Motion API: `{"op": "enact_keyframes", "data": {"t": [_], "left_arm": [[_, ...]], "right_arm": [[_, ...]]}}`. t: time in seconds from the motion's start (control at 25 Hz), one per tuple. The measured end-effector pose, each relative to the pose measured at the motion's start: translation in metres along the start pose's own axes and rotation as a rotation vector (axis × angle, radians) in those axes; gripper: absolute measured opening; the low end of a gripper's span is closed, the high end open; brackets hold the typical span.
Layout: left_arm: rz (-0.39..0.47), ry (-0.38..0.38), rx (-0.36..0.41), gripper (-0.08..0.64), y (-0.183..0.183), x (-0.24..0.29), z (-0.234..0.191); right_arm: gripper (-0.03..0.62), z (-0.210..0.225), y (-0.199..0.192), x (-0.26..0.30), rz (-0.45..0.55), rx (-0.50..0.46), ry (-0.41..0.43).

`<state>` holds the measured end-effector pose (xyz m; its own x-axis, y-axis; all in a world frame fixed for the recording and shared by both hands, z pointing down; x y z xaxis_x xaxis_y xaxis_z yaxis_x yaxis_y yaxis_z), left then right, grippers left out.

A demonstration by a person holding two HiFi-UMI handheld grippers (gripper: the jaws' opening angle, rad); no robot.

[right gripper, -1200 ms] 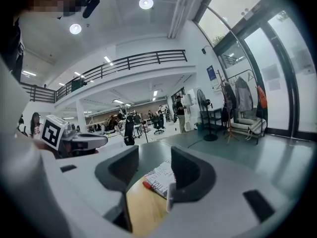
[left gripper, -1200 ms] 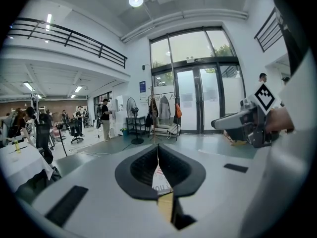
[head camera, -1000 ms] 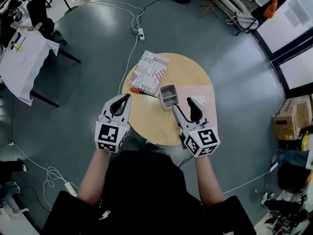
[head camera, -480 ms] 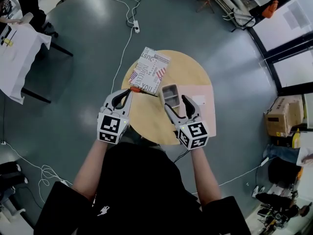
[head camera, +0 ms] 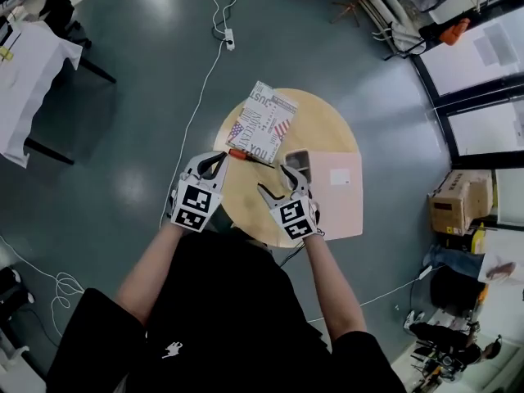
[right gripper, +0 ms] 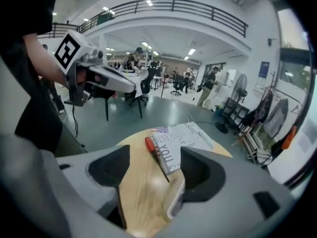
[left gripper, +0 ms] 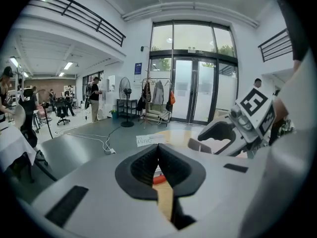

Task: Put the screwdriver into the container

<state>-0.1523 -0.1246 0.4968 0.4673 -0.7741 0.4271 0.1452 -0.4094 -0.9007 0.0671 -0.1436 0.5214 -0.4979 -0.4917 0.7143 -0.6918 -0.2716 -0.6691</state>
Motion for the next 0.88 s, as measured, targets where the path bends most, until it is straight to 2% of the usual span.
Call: {"op": "enact_keyframes", "data": {"t": [0.12,0.36,0.6,0.88], "left_arm": [[-0.028,-0.024,-0.013,0.005,-0.016,0.005,-0.012],[-0.061,-0.032,-0.059,0.005,-0.037,0.001,-0.033],[-0.082,-0.023,-0.088,0.005,-0.048,-0.002,-0.054],[-0.090,0.013,-0.128,0.005,-0.052,-0.011,-0.078]], "right_arm": [[0.305,-0.010,0.008,0.034,-0.080,-0.069,0.029],[0.304,-0.026,0.019,0.095,-0.220,-0.137,0.077],[0.304,-0.032,0.024,0.138,-0.324,-0.210,0.137],[0.302,-0.036,0.027,0.168,-0.396,-0.290,0.216]]}}
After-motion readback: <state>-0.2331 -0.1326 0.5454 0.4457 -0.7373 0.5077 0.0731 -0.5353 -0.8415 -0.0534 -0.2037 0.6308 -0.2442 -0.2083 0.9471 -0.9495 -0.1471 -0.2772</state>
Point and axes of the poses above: the fingertips, and each gripper's own axes: x forward along the fingers, z to its right, y out of its top, the point moved 10 cm from there along -x, backward along the fingers, and after that the axes turned 3 degrees about -y, right-handed, at the moved point
